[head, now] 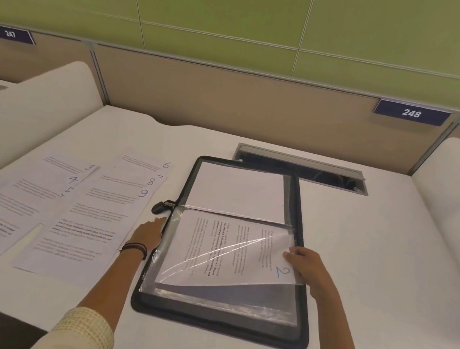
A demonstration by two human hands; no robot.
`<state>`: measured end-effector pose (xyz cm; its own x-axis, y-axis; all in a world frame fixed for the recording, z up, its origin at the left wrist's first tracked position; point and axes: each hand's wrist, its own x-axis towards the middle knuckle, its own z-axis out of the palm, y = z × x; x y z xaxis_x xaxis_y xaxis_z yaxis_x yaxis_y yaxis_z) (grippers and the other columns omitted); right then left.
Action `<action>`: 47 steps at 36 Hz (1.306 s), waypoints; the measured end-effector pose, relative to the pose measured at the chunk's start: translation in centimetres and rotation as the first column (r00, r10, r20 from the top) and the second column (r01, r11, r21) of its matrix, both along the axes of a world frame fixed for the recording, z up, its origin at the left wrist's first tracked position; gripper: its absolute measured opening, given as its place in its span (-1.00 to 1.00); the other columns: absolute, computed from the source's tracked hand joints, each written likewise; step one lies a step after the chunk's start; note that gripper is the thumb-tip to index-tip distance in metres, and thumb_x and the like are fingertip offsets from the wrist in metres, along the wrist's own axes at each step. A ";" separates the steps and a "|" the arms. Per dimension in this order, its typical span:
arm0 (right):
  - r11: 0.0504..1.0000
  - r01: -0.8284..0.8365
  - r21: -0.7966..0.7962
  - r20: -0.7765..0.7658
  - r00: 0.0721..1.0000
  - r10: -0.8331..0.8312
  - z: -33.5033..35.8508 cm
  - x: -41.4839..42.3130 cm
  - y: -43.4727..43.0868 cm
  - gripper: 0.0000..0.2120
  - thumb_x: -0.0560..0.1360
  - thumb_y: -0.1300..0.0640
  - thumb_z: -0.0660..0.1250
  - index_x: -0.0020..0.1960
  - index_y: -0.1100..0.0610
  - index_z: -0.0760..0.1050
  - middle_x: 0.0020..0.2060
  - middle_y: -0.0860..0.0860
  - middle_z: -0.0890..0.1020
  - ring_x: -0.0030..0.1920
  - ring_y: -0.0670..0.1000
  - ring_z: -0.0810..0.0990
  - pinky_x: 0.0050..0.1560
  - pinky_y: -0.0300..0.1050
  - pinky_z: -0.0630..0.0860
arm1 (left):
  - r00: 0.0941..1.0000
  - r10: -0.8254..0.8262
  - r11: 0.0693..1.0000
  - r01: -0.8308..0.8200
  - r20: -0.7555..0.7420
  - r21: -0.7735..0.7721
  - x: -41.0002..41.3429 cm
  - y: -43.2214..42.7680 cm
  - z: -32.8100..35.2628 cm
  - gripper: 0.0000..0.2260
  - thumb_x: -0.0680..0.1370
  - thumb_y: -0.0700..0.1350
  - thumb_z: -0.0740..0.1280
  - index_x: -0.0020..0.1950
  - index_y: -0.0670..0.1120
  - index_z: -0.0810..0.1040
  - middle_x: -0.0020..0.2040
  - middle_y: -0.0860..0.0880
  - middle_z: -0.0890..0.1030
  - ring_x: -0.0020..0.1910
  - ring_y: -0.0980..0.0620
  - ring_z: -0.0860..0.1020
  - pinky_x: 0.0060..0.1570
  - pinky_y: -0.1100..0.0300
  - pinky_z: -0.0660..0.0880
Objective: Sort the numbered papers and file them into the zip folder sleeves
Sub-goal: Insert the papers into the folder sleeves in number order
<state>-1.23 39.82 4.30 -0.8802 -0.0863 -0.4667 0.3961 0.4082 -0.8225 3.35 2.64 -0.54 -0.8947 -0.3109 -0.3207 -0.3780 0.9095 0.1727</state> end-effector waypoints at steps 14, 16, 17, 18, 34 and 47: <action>0.925 0.212 -0.315 -0.003 0.975 -0.224 1.5 -1.4 -0.3 -0.90 0.53 0.21 0.31 -0.07 0.25 0.54 -0.19 0.15 0.64 -0.23 0.05 0.60 -0.31 -0.16 0.57 | 0.994 0.091 0.876 -0.050 -0.062 0.479 2.3 -1.9 0.6 -0.53 0.64 -0.20 0.16 0.52 -0.14 0.12 0.52 -0.12 0.17 0.49 -0.10 0.18 0.43 0.15 0.10; 0.867 0.252 -0.431 0.035 0.964 -0.263 1.7 -1.5 -0.2 -0.91 0.54 0.24 0.29 -0.02 0.26 0.52 -0.15 0.15 0.63 -0.17 0.06 0.59 -0.41 -0.24 0.56 | 0.980 0.145 0.861 -0.058 -0.133 0.506 2.7 -1.9 0.6 -0.57 0.60 -0.26 0.23 0.46 -0.21 0.26 0.43 -0.16 0.32 0.42 -0.14 0.31 0.31 0.33 0.23; 0.826 0.271 -0.494 0.054 0.958 -0.282 1.7 -1.6 0.0 -0.90 0.54 0.25 0.29 0.00 0.27 0.52 -0.14 0.15 0.62 -0.14 0.06 0.59 -0.42 -0.26 0.56 | 0.968 0.170 0.860 -0.053 -0.186 0.507 2.7 -1.9 0.4 -0.58 0.58 -0.24 0.28 0.43 -0.21 0.31 0.37 -0.18 0.39 0.37 -0.14 0.36 0.25 0.38 0.26; 0.775 0.289 -0.562 0.073 0.951 -0.301 1.8 -1.7 0.1 -0.88 0.52 0.26 0.30 0.03 0.28 0.51 -0.13 0.15 0.61 -0.12 0.07 0.59 -0.40 -0.26 0.57 | 0.951 0.195 0.860 -0.048 -0.241 0.508 2.7 -1.9 0.2 -0.59 0.56 -0.17 0.33 0.39 -0.16 0.37 0.32 -0.14 0.45 0.32 -0.11 0.42 0.25 0.34 0.29; 0.466 0.272 -0.842 0.053 0.901 -0.431 1.8 -4.0 0.7 -0.59 0.46 0.14 0.36 0.26 0.16 0.35 -0.01 0.12 0.63 -0.06 -0.02 0.67 -0.07 -0.23 0.61 | 0.854 0.340 0.591 0.132 -0.394 0.796 -3.8 5.7 3.1 -0.74 0.59 -0.22 0.27 0.26 -0.02 0.50 0.18 0.01 0.56 0.16 0.00 0.54 0.18 0.19 0.47; 0.434 0.370 -0.821 0.192 0.896 -0.400 -2.7 -3.8 0.2 -0.75 0.60 0.25 0.09 0.28 0.20 0.30 -0.03 0.08 0.60 -0.15 -0.11 0.68 -0.12 -0.20 0.62 | 0.868 0.336 0.613 0.094 -0.367 0.784 -6.1 7.1 2.2 -0.63 0.63 -0.18 0.18 0.44 -0.10 0.33 0.41 -0.03 0.35 0.36 -0.02 0.36 0.21 0.22 0.34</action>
